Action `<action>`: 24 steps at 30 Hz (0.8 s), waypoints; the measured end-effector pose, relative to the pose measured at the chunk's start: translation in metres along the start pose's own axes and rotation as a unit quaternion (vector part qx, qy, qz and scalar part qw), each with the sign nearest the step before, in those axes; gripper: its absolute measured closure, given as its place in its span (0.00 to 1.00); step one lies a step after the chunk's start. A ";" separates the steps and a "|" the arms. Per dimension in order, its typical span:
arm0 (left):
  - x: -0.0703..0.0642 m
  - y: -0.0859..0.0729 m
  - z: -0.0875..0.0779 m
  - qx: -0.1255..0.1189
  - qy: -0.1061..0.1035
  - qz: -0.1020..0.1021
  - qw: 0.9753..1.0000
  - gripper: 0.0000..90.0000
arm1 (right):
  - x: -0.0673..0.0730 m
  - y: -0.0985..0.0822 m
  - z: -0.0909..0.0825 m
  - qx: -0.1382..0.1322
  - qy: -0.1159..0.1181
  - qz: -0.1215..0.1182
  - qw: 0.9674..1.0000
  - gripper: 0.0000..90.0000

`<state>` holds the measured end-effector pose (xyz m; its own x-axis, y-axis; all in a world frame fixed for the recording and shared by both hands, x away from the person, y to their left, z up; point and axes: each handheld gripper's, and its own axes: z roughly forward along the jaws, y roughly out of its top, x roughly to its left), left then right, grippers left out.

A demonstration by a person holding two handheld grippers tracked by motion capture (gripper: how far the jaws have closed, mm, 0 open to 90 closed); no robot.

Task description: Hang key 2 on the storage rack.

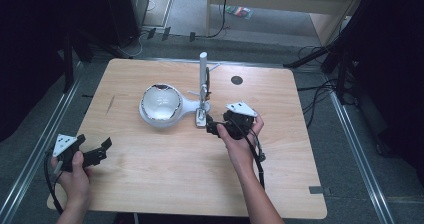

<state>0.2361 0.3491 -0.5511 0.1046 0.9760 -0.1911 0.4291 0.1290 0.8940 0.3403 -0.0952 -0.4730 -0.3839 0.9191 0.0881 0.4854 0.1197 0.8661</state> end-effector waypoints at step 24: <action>0.000 0.000 0.000 0.000 0.001 0.001 1.000 0.00 | -0.040 -0.030 -0.020 0.019 -0.020 0.004 1.000 0.06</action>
<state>0.2358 0.3490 -0.5510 0.1038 0.9765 -0.1887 0.4291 0.1272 0.8942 0.3251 -0.1431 -0.4928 -0.3483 0.9344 0.0750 0.5175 0.1250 0.8465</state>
